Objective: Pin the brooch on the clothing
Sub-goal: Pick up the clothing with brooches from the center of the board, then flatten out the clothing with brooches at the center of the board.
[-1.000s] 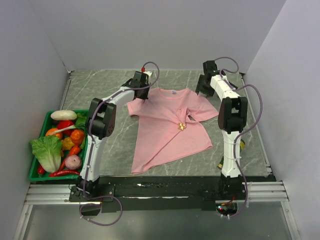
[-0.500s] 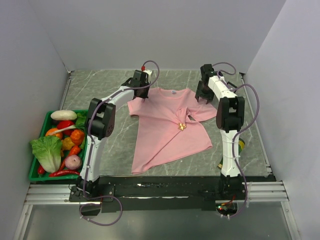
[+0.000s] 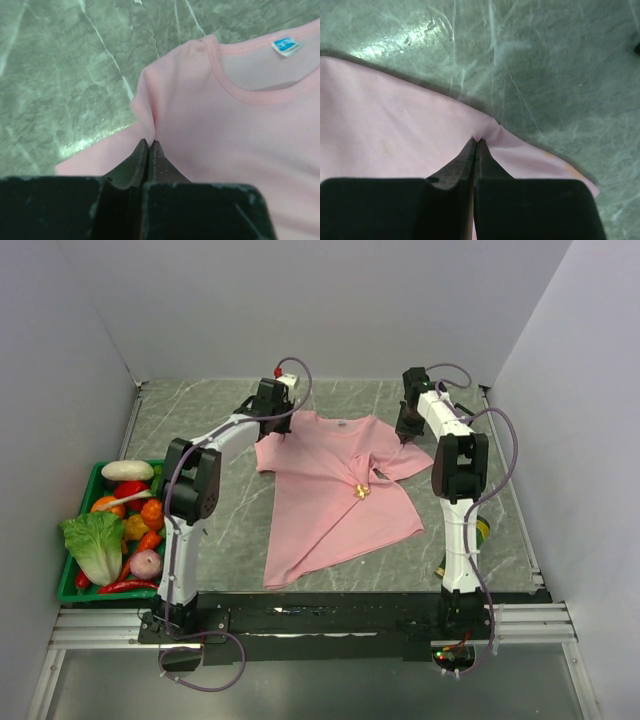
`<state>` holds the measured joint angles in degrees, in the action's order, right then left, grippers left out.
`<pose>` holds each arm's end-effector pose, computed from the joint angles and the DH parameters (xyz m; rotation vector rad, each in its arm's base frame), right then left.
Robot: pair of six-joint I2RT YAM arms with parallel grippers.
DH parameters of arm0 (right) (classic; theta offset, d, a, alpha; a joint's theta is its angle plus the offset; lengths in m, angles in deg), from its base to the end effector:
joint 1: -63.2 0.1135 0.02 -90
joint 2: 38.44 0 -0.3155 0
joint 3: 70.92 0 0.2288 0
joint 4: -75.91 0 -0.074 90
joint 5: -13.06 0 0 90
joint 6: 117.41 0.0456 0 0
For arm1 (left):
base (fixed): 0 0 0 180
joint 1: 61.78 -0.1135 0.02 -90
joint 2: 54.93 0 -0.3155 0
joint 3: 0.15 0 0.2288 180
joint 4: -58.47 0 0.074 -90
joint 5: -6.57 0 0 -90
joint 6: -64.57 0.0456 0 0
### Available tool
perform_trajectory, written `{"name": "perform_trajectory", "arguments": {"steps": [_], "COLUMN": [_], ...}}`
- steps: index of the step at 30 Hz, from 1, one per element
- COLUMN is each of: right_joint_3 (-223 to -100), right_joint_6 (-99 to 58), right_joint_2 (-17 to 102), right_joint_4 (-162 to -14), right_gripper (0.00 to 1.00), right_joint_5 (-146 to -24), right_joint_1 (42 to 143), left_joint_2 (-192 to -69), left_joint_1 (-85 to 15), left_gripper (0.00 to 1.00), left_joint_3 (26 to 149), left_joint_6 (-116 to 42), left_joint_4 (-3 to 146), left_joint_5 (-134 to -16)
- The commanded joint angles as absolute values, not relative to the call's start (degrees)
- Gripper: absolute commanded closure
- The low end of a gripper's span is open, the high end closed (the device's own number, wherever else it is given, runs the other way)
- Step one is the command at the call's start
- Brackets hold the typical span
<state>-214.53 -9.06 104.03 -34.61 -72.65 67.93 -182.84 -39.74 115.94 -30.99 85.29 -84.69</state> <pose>0.5415 0.0414 0.1992 0.3465 2.7347 0.0043 0.4928 -0.1984 0.2409 0.3115 2.2339 -0.2346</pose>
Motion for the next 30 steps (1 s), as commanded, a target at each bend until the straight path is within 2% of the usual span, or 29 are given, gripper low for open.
{"name": "perform_trajectory", "arguments": {"steps": [1,5,22,30], "right_joint_3": [-205.07,-196.89,-179.31,-175.87], "right_joint_6": [-9.04,-9.39,-11.94,-14.57], "right_joint_2": [93.97,84.01,46.74,33.48], "right_joint_4": [-41.84,-46.69,-58.21,-58.66], "right_gripper": [1.00,1.00,1.00,1.00], "right_joint_5": [-72.73,-69.05,-62.01,-62.27], "right_joint_1": [67.50,67.41,68.29,70.31], "left_joint_2": [-172.89,-165.52,-140.63,-129.73], "left_joint_1": [-39.98,-39.98,-38.58,-34.81], "left_gripper": [0.99,0.99,0.99,0.99], "left_joint_3": [111.92,107.88,96.01,94.33], "left_joint_6": [-29.65,-27.81,-20.42,-17.53], "left_joint_4": [76.85,74.12,66.03,67.78], "left_joint_5": [-85.19,-87.83,-86.95,-86.60]}}
